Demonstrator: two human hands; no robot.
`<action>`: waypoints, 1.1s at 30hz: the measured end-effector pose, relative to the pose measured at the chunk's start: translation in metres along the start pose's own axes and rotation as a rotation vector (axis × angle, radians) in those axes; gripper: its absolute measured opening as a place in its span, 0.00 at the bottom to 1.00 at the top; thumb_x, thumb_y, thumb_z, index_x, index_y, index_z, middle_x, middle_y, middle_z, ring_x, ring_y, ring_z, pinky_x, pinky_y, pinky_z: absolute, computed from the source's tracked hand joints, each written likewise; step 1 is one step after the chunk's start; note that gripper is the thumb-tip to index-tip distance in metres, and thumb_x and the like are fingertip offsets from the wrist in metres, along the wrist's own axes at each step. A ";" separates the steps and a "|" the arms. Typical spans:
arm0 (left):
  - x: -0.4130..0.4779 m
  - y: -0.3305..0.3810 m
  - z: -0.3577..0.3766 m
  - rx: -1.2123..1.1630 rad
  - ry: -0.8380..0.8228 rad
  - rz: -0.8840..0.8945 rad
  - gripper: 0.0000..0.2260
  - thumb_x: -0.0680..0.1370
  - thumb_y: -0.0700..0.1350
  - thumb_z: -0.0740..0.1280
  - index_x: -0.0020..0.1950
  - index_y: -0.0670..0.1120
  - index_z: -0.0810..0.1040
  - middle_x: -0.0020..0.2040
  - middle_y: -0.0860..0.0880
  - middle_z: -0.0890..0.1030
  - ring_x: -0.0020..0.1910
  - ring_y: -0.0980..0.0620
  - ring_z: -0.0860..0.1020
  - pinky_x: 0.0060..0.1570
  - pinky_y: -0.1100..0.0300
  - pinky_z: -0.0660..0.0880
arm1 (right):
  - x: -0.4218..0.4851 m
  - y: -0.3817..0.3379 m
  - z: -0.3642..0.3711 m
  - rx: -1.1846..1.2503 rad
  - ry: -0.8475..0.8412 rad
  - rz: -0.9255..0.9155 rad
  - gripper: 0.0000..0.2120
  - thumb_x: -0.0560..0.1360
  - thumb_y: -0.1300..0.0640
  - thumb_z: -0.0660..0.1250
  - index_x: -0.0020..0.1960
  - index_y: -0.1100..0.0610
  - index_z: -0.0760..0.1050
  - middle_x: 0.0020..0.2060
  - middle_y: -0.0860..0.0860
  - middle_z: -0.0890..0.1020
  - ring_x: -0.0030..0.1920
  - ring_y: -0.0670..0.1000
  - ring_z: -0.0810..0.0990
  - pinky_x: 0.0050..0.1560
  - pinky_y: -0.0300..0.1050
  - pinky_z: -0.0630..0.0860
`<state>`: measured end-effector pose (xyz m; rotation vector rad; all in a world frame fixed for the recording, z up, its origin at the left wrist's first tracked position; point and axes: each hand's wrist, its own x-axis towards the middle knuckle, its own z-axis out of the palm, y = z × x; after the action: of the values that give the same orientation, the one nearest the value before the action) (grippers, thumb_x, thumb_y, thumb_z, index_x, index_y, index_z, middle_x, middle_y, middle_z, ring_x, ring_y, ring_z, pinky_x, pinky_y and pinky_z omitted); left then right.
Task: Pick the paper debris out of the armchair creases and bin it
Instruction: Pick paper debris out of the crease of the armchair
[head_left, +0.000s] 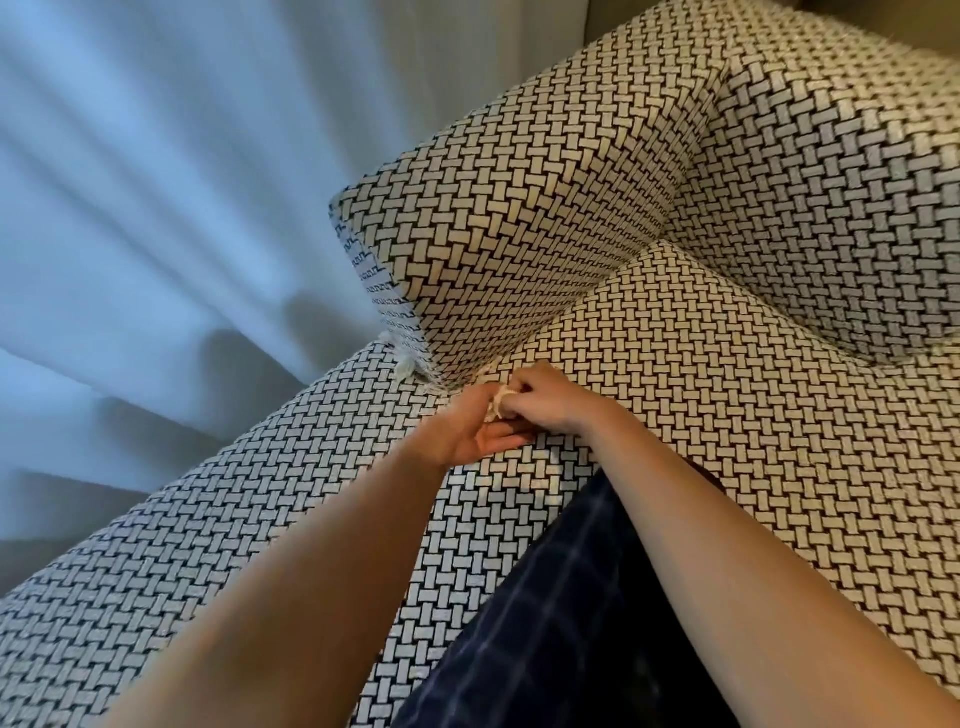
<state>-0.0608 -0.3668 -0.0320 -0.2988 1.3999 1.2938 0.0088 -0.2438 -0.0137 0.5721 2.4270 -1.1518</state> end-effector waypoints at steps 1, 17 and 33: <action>-0.002 -0.004 -0.001 -0.012 -0.003 0.044 0.16 0.85 0.48 0.58 0.66 0.39 0.76 0.55 0.36 0.84 0.52 0.41 0.85 0.48 0.49 0.84 | -0.003 -0.002 -0.001 0.030 0.004 0.009 0.08 0.75 0.50 0.68 0.43 0.52 0.72 0.51 0.54 0.76 0.47 0.52 0.73 0.46 0.48 0.73; -0.006 -0.038 -0.020 -0.169 -0.053 0.285 0.18 0.83 0.46 0.63 0.68 0.37 0.73 0.62 0.37 0.82 0.60 0.41 0.82 0.65 0.44 0.76 | -0.007 -0.005 0.003 0.071 0.127 -0.022 0.13 0.77 0.44 0.69 0.46 0.54 0.75 0.46 0.49 0.78 0.44 0.50 0.77 0.44 0.46 0.75; -0.015 -0.024 -0.012 -0.298 -0.034 0.184 0.14 0.81 0.42 0.68 0.63 0.35 0.75 0.57 0.36 0.84 0.55 0.42 0.85 0.60 0.50 0.80 | 0.041 -0.015 -0.016 -0.150 0.140 0.106 0.23 0.75 0.44 0.69 0.67 0.51 0.77 0.60 0.50 0.83 0.59 0.54 0.80 0.60 0.47 0.77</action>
<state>-0.0442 -0.3925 -0.0353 -0.3529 1.2262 1.6566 -0.0359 -0.2322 -0.0157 0.7463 2.5391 -0.9052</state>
